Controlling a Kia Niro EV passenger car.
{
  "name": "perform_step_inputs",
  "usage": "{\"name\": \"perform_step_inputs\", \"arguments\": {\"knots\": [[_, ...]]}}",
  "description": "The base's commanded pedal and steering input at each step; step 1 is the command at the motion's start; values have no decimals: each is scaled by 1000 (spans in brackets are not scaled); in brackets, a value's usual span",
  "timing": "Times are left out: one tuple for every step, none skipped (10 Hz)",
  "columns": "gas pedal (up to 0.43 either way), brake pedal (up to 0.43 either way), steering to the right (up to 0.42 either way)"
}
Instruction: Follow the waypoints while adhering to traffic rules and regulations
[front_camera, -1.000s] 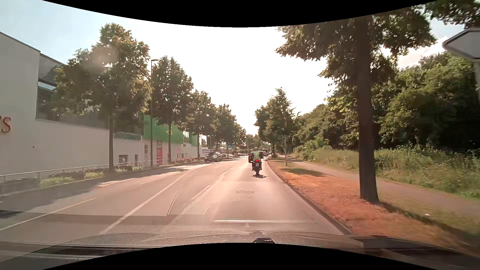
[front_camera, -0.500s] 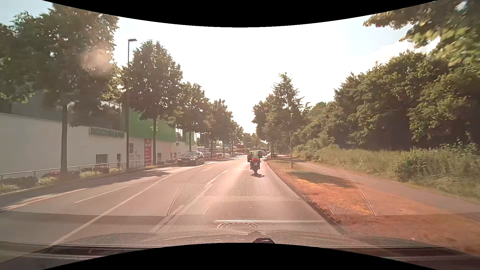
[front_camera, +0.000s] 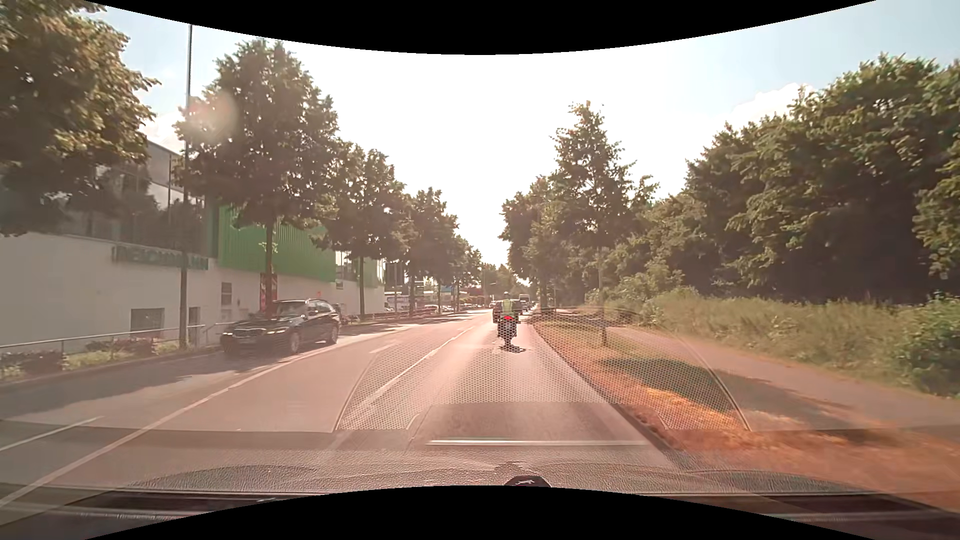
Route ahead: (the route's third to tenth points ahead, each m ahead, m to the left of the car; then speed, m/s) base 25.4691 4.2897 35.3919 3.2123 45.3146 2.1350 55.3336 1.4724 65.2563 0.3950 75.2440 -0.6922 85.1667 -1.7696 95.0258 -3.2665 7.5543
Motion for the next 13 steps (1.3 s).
{"name": "perform_step_inputs", "arguments": {"knots": [[138, 0, 11], [138, 0, 10], [138, 0, 10], [138, 0, 10], [138, 0, 10], [138, 0, 9], [138, 0, 9], [138, 0, 8], [138, 0, 7], [138, 0, 7], [150, 0, 7], [150, 0, 6], [150, 0, 6]]}}
